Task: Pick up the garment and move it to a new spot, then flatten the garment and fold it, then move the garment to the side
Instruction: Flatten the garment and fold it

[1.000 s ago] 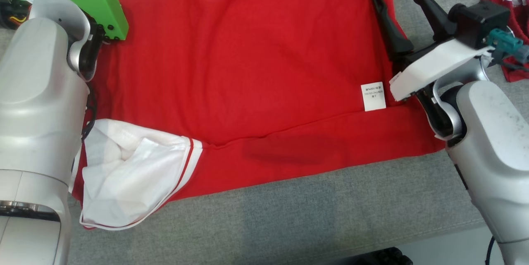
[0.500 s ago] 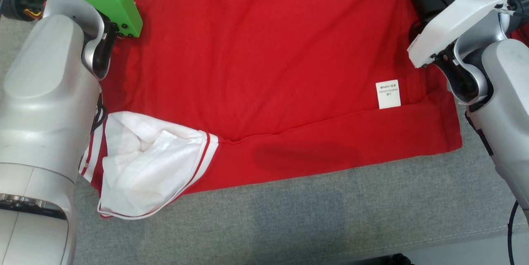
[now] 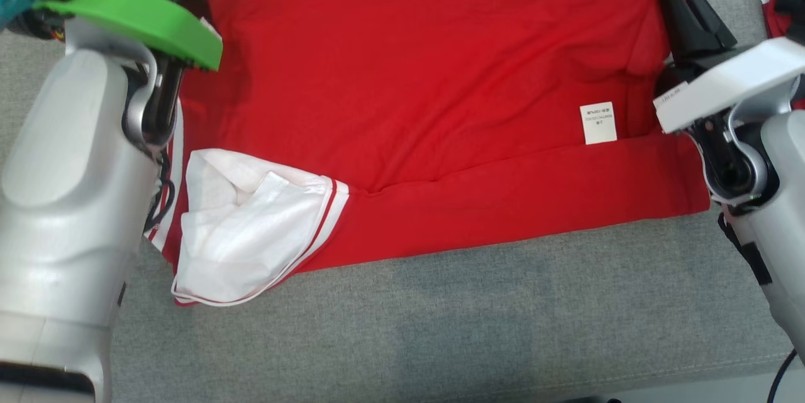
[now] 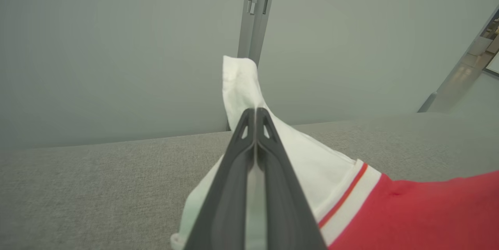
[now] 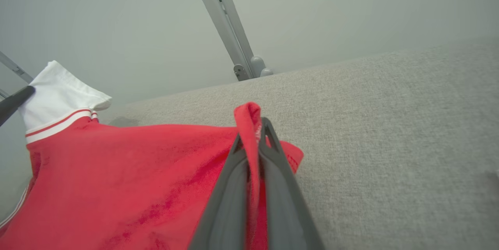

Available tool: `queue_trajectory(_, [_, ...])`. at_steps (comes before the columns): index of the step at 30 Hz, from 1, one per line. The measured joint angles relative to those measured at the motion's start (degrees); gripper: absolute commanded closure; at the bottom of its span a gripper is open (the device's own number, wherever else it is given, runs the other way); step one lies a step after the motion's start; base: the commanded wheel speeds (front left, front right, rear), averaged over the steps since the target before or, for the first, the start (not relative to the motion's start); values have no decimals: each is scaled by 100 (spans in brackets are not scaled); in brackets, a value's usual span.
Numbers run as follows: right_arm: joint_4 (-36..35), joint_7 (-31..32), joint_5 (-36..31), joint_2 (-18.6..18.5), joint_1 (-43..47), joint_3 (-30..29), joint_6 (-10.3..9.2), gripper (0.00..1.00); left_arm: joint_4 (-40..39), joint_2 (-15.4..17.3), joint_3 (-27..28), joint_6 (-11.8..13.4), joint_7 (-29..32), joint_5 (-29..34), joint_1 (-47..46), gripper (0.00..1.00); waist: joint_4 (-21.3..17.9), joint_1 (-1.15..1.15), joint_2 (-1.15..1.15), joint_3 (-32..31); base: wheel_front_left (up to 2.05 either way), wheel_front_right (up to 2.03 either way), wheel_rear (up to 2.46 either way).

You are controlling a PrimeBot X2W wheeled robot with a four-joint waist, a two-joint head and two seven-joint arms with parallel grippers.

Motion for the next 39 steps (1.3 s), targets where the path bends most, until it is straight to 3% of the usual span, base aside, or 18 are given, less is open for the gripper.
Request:
queue_trajectory(7, [-383, -333, 349, -78, 999, -355, 0, 100, -2486, 203, 542, 348, -10, 196, 2162, 100, 129, 0, 0, -86, 0, 0, 0])
queue_trajectory(12, [-751, -606, 449, -86, 1547, -492, -1, 100, -3642, 315, 548, 645, -16, 313, 3521, 100, 196, -1, 0, -170, 0, 0, 0])
queue_trajectory(17, [-1087, -846, -56, -121, 2053, -588, -1, 100, -4186, 345, 527, 915, 118, 140, 4426, 100, 243, -1, 0, -233, 0, 0, 0])
queue_trajectory(22, [-1031, -902, -474, 105, 2468, -654, -2, 100, -4055, 268, 359, 943, 318, -53, 4848, 100, 260, -1, 0, -279, 0, 0, 0])
queue_trajectory(24, [-927, -903, -570, 204, 2560, -670, -2, 51, -3891, 213, 288, 933, 391, -93, 4877, 100, 261, -1, 0, -293, 0, 0, 0])
queue_trajectory(25, [-893, -904, -631, 259, 2590, -682, -2, 0, -3807, 169, 275, 911, 416, -179, 4879, 69, 262, -1, 0, -300, 0, 0, 0])
queue_trajectory(26, [-869, -904, -695, 312, 2601, -710, -1, 0, -3722, 134, 267, 911, 435, -243, 4878, 30, 262, -1, 0, -309, 0, 0, 0])
queue_trajectory(27, [-854, -904, -748, 357, 2607, -732, -1, 0, -3620, 129, 250, 920, 470, -235, 4876, 0, 260, -1, 0, -320, 0, 0, 0])
queue_trajectory(39, [-1415, -909, -2231, 1151, 2972, -1739, -2, 0, -3750, -47, 871, 1403, 2, 504, 4749, 0, 171, -1, 0, -635, 0, 0, 0])
